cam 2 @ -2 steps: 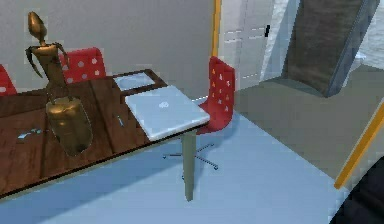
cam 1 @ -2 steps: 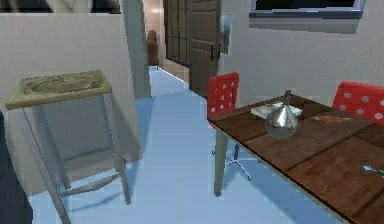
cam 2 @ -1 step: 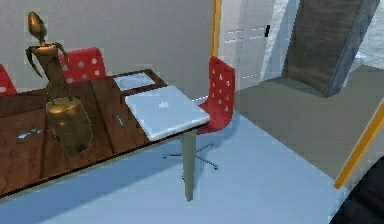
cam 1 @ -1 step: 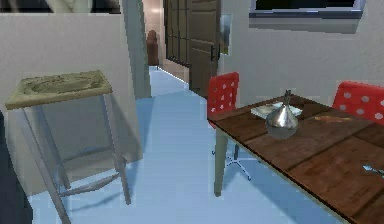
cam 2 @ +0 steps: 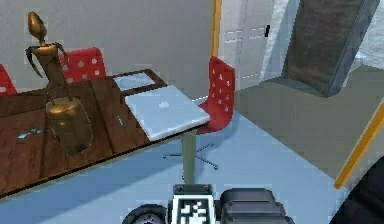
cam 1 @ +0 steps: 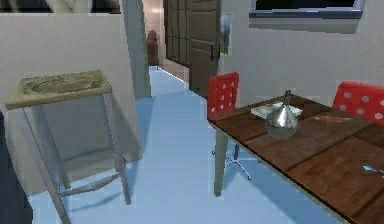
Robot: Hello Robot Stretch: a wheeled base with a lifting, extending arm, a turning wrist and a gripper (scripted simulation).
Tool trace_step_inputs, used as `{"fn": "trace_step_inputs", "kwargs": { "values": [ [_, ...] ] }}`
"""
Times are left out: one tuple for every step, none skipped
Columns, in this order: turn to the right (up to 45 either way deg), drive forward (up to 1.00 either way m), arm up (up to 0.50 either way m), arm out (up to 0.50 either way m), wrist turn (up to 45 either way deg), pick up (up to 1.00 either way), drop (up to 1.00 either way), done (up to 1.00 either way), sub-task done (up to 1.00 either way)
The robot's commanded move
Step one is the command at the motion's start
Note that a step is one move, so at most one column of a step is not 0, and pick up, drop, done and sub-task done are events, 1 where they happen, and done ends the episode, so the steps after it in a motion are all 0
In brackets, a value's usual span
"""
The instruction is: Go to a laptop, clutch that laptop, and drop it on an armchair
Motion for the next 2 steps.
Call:
{"fn": "trace_step_inputs", "kwargs": {
  "values": [
    [0.0,0.00,0.00,0.50,0.0,0.00,0.00,0.00,0.00],
    [0.0,0.00,0.00,0.00,45.0,0.00,0.00,0.00,0.00]
  ]
}}
